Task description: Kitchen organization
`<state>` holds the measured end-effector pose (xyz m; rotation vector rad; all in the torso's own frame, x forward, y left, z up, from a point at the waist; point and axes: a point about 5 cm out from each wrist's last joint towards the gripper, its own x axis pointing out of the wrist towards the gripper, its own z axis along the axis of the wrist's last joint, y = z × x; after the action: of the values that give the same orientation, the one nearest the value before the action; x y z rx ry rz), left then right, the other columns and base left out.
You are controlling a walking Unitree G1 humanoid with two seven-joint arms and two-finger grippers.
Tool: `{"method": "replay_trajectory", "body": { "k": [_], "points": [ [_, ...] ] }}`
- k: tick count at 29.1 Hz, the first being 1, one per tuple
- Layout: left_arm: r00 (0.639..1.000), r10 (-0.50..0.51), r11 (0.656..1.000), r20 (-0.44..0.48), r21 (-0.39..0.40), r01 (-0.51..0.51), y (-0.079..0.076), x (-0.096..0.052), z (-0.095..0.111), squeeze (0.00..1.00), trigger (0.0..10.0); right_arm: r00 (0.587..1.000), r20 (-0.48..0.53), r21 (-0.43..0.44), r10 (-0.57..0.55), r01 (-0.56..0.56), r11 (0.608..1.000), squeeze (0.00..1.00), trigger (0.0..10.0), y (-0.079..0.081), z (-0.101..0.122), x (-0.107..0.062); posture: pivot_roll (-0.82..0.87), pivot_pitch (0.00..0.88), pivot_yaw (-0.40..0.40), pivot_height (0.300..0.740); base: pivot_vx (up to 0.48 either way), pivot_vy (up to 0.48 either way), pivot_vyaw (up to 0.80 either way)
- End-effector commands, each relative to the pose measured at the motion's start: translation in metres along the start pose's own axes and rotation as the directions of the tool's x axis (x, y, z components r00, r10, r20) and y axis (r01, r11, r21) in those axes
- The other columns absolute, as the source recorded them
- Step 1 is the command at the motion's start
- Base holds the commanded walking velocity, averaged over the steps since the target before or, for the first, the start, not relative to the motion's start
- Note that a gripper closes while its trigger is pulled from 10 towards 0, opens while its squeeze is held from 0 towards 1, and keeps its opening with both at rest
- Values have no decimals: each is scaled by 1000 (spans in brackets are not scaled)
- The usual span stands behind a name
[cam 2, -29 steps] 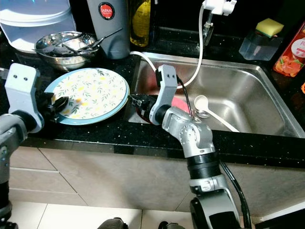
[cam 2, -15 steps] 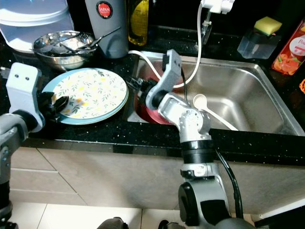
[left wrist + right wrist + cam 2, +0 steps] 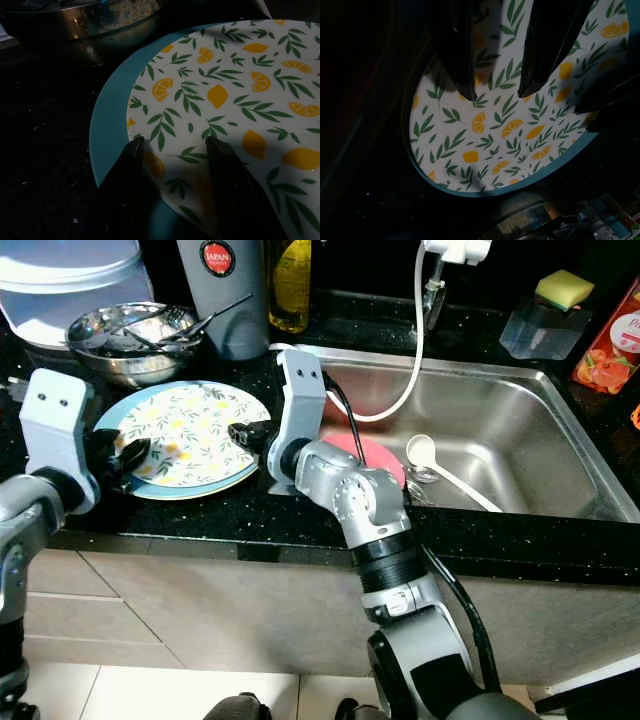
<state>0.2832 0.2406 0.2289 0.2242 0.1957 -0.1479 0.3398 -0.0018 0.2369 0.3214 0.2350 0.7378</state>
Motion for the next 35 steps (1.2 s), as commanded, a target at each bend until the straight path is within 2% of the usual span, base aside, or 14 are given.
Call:
{"method": "replay_trajectory", "body": {
  "k": [1,8,11,12,18,24,31,35],
  "points": [
    [981,-79,996,-178,-44,72,-15,9,-37,0,10000,999,-31,60,-26,28,998,0,10000,-6,-10,1,244,110,-120,740,0,0,0],
    [980,-116,993,-162,-30,113,-24,16,-34,0,10000,999,-41,120,0,5,993,0,10000,-4,-8,3,236,105,-124,740,0,0,0],
    [980,-129,992,-154,-18,128,-28,19,-32,0,10000,999,-47,110,-24,29,994,0,10000,-7,-10,4,236,105,-124,740,0,0,0],
    [978,-131,991,-160,-1,133,-29,19,-33,0,10000,998,-9,80,-69,70,994,0,10000,-12,-6,3,236,105,-124,740,0,0,0],
    [977,-129,991,-168,5,132,-29,20,-36,0,10000,991,56,37,-121,119,992,0,10000,-19,2,2,235,91,-121,740,0,0,0],
    [978,-125,992,-167,9,128,-29,20,-37,0,10000,976,144,50,-163,158,986,0,10000,-27,16,-2,238,85,-123,740,0,0,0],
    [978,-124,992,-169,9,127,-28,19,-38,0,10000,967,167,53,-191,185,981,0,10000,-33,19,-3,238,85,-123,740,0,0,0],
    [978,-121,992,-168,7,123,-29,18,-39,0,10000,970,136,17,-202,201,979,0,10000,-36,14,-3,238,86,-126,740,0,0,0]
  ]
}}
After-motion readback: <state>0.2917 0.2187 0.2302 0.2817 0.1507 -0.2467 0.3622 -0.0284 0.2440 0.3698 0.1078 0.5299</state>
